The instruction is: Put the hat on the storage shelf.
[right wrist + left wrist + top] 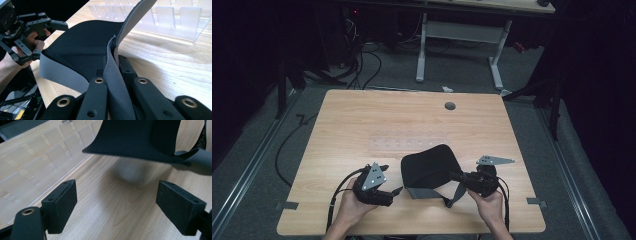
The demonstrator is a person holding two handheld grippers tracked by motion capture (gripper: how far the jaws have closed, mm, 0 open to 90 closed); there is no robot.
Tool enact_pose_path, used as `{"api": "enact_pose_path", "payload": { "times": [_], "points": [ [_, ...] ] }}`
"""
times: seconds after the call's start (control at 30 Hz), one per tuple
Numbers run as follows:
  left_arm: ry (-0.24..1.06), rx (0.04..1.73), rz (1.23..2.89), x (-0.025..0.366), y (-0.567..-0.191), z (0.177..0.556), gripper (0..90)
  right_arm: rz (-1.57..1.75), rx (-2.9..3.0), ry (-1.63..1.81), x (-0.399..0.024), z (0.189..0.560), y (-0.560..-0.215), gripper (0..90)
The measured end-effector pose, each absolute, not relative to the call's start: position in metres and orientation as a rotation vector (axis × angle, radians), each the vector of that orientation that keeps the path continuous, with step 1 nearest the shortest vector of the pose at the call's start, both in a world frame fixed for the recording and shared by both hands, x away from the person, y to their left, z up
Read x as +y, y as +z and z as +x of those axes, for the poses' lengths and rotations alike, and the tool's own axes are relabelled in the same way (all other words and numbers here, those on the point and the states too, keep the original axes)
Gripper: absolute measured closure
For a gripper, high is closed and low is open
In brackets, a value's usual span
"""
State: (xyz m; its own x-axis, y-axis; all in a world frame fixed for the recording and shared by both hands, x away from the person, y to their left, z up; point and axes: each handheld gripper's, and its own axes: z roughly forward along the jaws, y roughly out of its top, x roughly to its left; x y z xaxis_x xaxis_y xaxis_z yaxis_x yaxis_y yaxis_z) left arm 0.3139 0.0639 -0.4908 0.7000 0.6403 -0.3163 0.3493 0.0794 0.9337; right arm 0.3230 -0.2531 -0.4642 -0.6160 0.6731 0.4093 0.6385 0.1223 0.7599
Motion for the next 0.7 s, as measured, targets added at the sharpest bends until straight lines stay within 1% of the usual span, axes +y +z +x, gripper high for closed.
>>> {"api": "enact_pose_path", "payload": {
  "times": [0.17,0.4,0.5,0.7],
  "points": [
    [0.259,0.819,1.516,0.062,-0.487,0.311,15.5,1.351,2.347,1.541,-0.248,0.325,-0.461,86.4],
    [0.272,0.792,1.522,0.059,-0.487,0.311,15.8,1.363,2.382,1.500,-0.240,0.328,-0.456,86.2],
    [0.316,0.774,1.548,0.056,-0.490,0.311,15.8,1.364,2.397,1.475,-0.234,0.328,-0.453,86.2],
    [0.327,0.757,1.561,0.054,-0.492,0.310,16.1,1.387,2.423,1.450,-0.229,0.330,-0.453,86.1]
  ]
}}
